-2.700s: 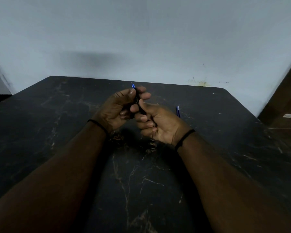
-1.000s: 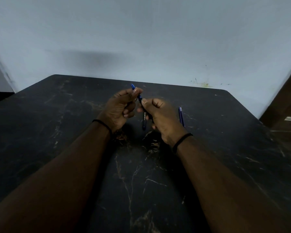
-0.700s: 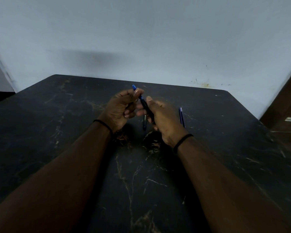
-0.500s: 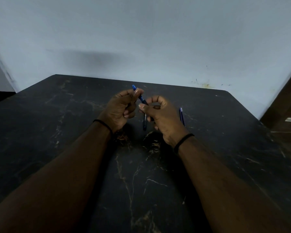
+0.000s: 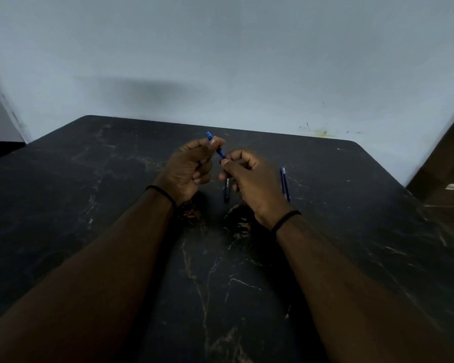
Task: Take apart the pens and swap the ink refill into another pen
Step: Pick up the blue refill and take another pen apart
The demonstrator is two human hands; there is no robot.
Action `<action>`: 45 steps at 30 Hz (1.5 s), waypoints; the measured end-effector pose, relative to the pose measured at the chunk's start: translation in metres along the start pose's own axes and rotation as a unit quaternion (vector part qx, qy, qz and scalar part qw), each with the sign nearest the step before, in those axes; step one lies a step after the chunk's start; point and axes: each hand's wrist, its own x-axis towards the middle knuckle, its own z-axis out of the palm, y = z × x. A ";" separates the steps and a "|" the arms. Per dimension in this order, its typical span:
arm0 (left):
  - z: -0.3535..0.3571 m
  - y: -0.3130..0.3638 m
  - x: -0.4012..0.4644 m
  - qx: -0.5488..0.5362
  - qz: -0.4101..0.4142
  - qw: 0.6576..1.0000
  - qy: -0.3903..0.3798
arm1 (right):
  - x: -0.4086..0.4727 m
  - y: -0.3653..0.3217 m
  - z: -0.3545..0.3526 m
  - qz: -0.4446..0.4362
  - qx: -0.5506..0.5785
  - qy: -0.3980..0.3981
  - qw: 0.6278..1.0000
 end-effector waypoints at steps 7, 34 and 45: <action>-0.003 -0.001 0.002 -0.018 0.001 0.999 0.028 | 0.001 0.008 -0.003 -0.105 -0.204 0.053 0.972; -0.019 -0.009 0.010 0.648 0.020 0.711 0.273 | 0.008 0.018 -0.012 -0.220 -0.318 0.151 0.910; -0.021 -0.006 0.008 0.742 -0.055 0.615 0.260 | 0.004 0.014 -0.013 -0.214 -0.314 0.134 0.915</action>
